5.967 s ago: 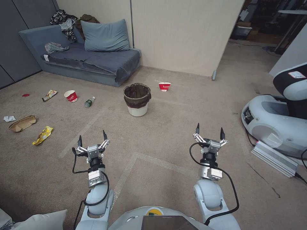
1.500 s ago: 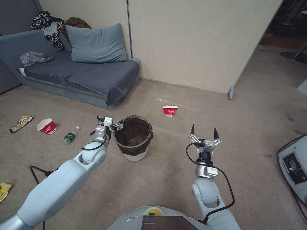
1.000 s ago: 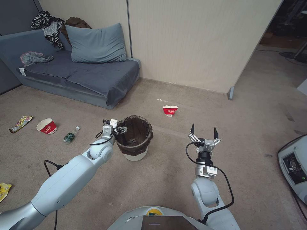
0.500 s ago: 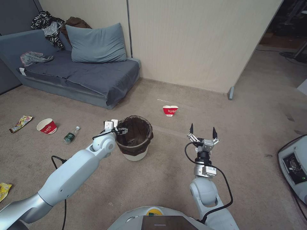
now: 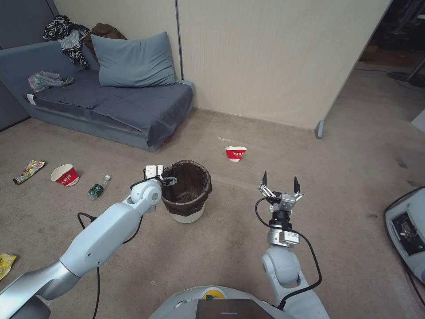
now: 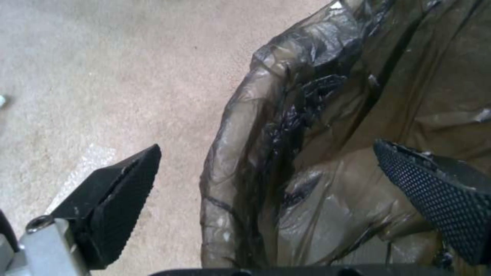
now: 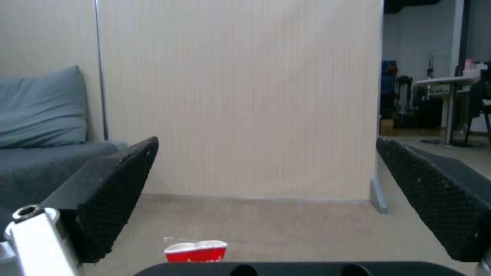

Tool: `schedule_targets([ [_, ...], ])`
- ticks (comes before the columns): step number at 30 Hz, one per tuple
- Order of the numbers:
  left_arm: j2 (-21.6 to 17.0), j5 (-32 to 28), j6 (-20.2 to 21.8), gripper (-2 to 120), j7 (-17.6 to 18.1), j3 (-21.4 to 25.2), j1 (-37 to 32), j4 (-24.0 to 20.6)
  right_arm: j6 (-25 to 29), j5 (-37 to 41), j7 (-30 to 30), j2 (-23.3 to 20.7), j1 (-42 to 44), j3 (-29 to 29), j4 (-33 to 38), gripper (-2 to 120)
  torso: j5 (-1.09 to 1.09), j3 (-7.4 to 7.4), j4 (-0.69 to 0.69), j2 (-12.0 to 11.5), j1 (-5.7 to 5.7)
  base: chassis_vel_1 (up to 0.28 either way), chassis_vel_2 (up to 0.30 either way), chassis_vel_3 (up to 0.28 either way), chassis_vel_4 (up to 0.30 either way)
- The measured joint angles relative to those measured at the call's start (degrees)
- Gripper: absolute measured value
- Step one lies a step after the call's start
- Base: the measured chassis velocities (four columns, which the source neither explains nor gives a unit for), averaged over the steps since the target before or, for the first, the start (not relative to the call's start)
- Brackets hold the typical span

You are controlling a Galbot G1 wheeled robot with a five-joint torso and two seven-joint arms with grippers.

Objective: Pick up the trash bin, then pick up the garbage from the floor and place it into the trash bin.

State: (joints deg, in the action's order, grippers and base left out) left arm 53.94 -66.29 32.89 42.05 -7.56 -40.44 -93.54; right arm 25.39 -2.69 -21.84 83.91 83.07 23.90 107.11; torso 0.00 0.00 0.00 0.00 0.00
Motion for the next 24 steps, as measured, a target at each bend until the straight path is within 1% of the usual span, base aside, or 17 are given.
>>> schedule_targets([
  [6, 0.1, -2.4, 0.9, 100, 1.3, 0.7, -0.3, -0.1, 0.0, -0.2, 0.0, 0.2, 0.1, -0.2, 0.1, 100, 0.00, 0.00, 0.00, 0.0, 0.00, 0.000, 0.000, 0.000, 0.000],
  [19, 0.6, -3.7, 1.0, 99, 1.9, 1.1, -0.4, 0.6, 0.3, -0.4, -0.1, 0.3, 0.4, -0.3, 0.3, 100, 0.00, 0.00, 0.00, 0.0, 0.00, 0.000, 0.000, 0.000, 0.000],
  [22, 1.0, -3.7, 1.0, 85, 2.5, 1.3, -0.2, 1.2, 0.3, -0.5, -0.1, 0.4, 0.4, -0.3, 0.3, 100, 0.00, 0.00, 0.00, 0.0, 0.00, 0.000, 0.000, 0.000, 0.000],
  [23, 1.0, -3.7, 1.0, 85, 2.5, 1.3, -0.2, 1.2, 0.3, -0.5, -0.1, 0.4, 0.4, -0.3, 0.3, 100, 0.00, 0.00, 0.00, 0.0, 0.00, 0.000, 0.000, 0.000, 0.000],
  [24, 1.1, -3.8, 1.0, 80, 2.6, 1.4, -0.2, 1.4, 0.4, -0.5, -0.1, 0.4, 0.5, -0.3, 0.3, 100, 0.00, 0.00, 0.00, 0.0, 0.00, 0.000, 0.000, 0.000, 0.000],
])
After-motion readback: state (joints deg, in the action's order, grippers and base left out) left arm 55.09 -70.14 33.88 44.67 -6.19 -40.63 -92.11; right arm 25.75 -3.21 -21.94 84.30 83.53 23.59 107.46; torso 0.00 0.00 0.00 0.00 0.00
